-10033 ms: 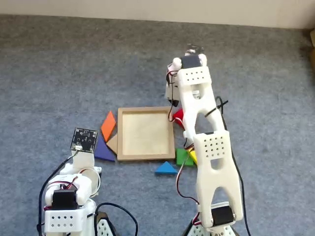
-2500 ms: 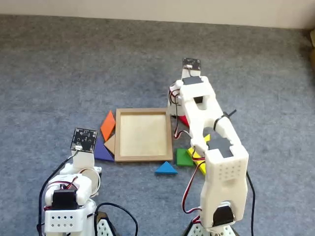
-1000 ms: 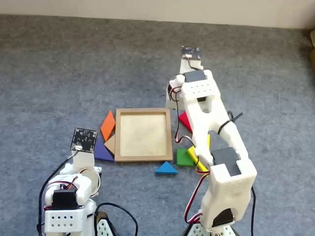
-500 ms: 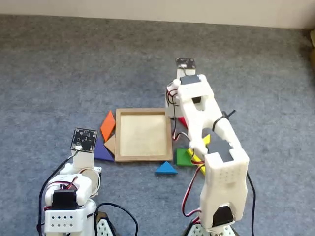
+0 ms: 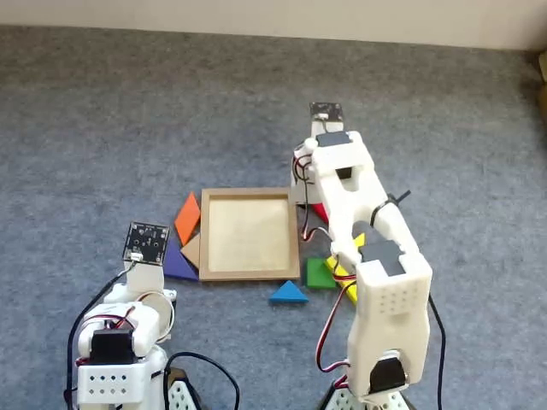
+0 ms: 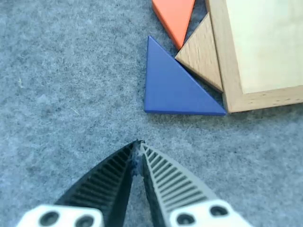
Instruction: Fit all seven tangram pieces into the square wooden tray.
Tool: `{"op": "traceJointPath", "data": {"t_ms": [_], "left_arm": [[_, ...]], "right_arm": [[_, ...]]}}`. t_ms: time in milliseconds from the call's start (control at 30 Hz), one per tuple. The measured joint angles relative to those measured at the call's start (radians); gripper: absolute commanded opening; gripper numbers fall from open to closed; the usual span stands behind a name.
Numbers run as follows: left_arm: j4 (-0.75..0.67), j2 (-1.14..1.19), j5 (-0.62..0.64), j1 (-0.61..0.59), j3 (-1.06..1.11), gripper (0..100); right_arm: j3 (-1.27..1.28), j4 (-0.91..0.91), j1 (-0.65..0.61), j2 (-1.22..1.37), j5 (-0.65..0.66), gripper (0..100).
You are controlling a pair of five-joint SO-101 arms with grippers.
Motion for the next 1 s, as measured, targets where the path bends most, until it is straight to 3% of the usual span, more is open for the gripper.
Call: {"op": "traceJointPath", "data": {"t_ms": [567,1000], "left_arm": [[0.0,0.0,0.0,0.0,0.0,0],[0.0,0.0,0.0,0.0,0.0,0]], "right_arm": [[0.0,-0.002,0.002,0.0,0.0,35.8],[0.0,-0.038,0.002,0.0,0.002,26.5]]}}
